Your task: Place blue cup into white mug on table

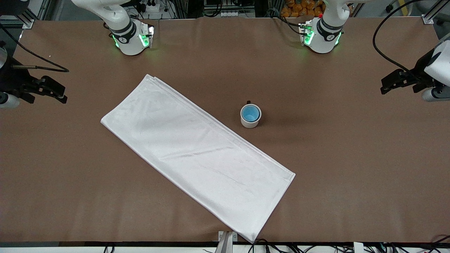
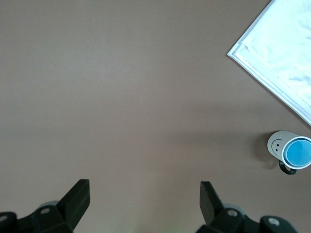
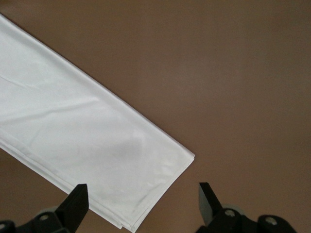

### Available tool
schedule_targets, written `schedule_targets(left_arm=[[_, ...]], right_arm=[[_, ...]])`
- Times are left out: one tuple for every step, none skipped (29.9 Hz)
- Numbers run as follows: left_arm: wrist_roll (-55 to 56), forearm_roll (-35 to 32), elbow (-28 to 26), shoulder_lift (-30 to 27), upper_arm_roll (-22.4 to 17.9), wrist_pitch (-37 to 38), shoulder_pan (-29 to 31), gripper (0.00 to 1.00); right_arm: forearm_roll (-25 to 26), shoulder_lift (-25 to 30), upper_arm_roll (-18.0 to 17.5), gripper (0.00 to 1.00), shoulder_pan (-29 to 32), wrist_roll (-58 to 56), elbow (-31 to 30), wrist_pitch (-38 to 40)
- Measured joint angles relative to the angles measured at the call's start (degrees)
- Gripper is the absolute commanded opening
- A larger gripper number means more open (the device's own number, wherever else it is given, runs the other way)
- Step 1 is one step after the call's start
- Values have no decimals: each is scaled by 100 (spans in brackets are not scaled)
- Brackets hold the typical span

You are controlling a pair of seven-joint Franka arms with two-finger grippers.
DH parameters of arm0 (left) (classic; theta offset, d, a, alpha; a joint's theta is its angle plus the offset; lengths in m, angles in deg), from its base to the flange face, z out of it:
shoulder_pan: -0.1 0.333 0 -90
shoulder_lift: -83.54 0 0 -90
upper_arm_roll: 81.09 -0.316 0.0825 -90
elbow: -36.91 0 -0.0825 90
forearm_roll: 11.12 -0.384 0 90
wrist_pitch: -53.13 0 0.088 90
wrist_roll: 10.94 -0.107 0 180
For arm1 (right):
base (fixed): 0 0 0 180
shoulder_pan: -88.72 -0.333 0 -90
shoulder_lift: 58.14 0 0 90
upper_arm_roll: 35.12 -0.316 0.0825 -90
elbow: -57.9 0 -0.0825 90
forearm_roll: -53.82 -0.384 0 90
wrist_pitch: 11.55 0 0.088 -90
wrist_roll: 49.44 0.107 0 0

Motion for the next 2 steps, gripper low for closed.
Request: schedule_targets(left_arm=[[0, 0, 0, 0, 0, 0, 0, 100], [0, 0, -1, 1, 0, 1, 0, 100]], right_arm=[[0, 0, 0, 100, 0, 0, 0, 0], [0, 0, -1, 100, 0, 0, 0, 0]])
